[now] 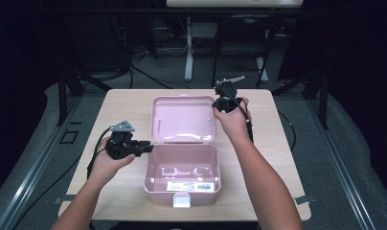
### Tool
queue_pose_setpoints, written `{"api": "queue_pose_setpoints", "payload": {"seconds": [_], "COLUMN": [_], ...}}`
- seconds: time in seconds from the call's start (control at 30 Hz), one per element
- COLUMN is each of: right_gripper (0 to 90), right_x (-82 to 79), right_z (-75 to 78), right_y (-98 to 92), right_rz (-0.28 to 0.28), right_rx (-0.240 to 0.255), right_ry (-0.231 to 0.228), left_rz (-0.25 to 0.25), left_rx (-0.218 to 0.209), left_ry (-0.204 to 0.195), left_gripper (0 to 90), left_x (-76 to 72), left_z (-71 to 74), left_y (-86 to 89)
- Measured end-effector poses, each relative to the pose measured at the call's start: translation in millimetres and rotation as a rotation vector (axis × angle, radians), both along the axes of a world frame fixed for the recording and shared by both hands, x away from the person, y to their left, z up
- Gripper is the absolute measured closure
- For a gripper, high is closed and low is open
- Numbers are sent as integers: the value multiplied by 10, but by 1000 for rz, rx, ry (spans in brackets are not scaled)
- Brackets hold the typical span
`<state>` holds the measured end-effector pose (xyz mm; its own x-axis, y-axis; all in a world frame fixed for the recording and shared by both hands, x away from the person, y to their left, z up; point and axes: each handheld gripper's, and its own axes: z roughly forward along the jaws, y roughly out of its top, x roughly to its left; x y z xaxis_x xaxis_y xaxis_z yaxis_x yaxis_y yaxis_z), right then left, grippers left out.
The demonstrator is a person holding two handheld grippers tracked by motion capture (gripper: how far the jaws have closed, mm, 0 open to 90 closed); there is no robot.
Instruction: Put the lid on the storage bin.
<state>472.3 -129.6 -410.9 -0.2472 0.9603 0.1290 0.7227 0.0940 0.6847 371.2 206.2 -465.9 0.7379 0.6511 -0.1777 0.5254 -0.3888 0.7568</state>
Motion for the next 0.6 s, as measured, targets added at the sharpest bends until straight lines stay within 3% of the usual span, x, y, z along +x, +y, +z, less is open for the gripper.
{"api": "queue_pose_setpoints", "payload": {"seconds": [0.6], "right_gripper": [859], "right_x": [-284], "right_z": [265], "right_y": [-53], "right_rz": [49], "right_rx": [7], "right_ry": [-76], "left_rz": [12], "left_rx": [-18], "left_ry": [0], "left_gripper": [706], "left_x": [4], "left_z": [30], "left_y": [50]}}
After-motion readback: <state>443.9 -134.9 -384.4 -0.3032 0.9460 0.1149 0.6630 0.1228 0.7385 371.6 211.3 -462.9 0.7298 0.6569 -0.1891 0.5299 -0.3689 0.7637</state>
